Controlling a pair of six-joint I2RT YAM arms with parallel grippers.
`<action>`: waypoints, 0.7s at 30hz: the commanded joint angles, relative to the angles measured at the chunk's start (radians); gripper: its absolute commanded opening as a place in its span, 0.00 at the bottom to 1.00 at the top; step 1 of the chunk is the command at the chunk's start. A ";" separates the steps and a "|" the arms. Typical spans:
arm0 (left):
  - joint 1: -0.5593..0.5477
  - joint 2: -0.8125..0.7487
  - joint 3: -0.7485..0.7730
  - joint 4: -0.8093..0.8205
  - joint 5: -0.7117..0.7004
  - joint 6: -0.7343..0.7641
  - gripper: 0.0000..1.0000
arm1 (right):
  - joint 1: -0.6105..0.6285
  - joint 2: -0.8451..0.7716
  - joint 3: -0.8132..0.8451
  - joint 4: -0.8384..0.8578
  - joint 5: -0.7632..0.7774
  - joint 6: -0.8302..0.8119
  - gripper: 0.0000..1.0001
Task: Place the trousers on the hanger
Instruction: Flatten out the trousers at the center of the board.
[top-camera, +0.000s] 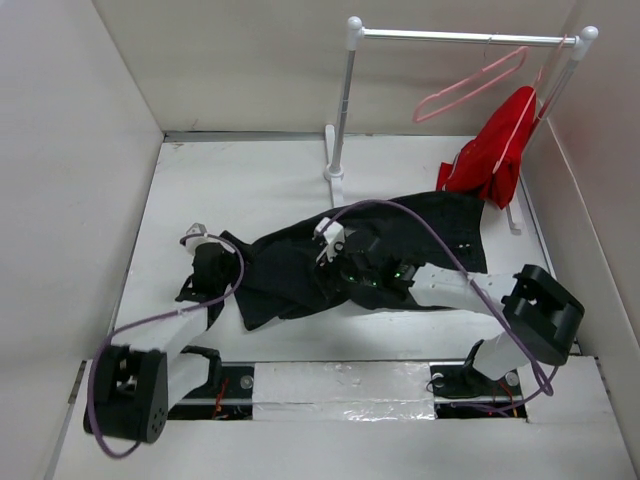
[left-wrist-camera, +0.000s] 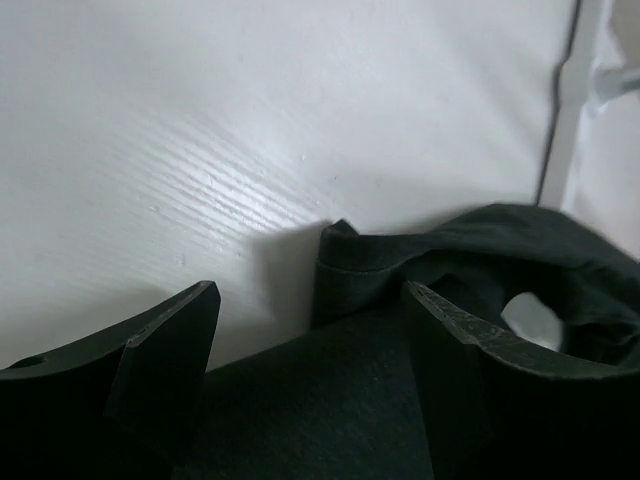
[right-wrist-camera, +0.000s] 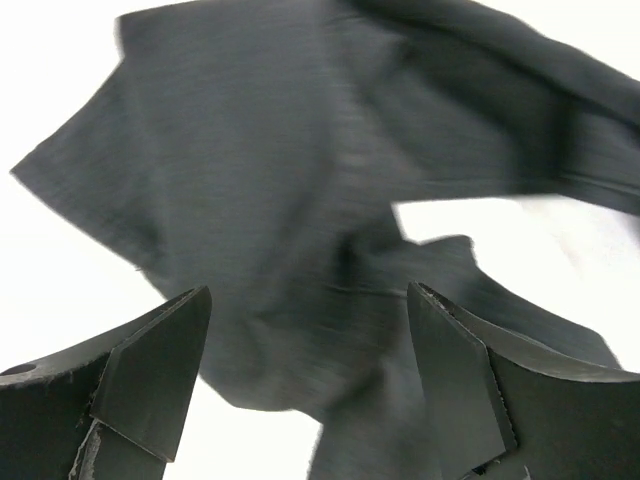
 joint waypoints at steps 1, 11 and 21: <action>0.015 0.124 0.073 0.182 0.172 0.059 0.71 | 0.031 0.031 0.059 0.058 -0.018 -0.030 0.84; 0.015 0.337 0.127 0.417 0.274 0.087 0.62 | 0.041 0.072 0.027 0.079 0.007 -0.002 0.11; 0.015 0.350 0.188 0.385 0.226 0.090 0.00 | 0.082 -0.125 -0.118 -0.023 -0.002 -0.007 0.00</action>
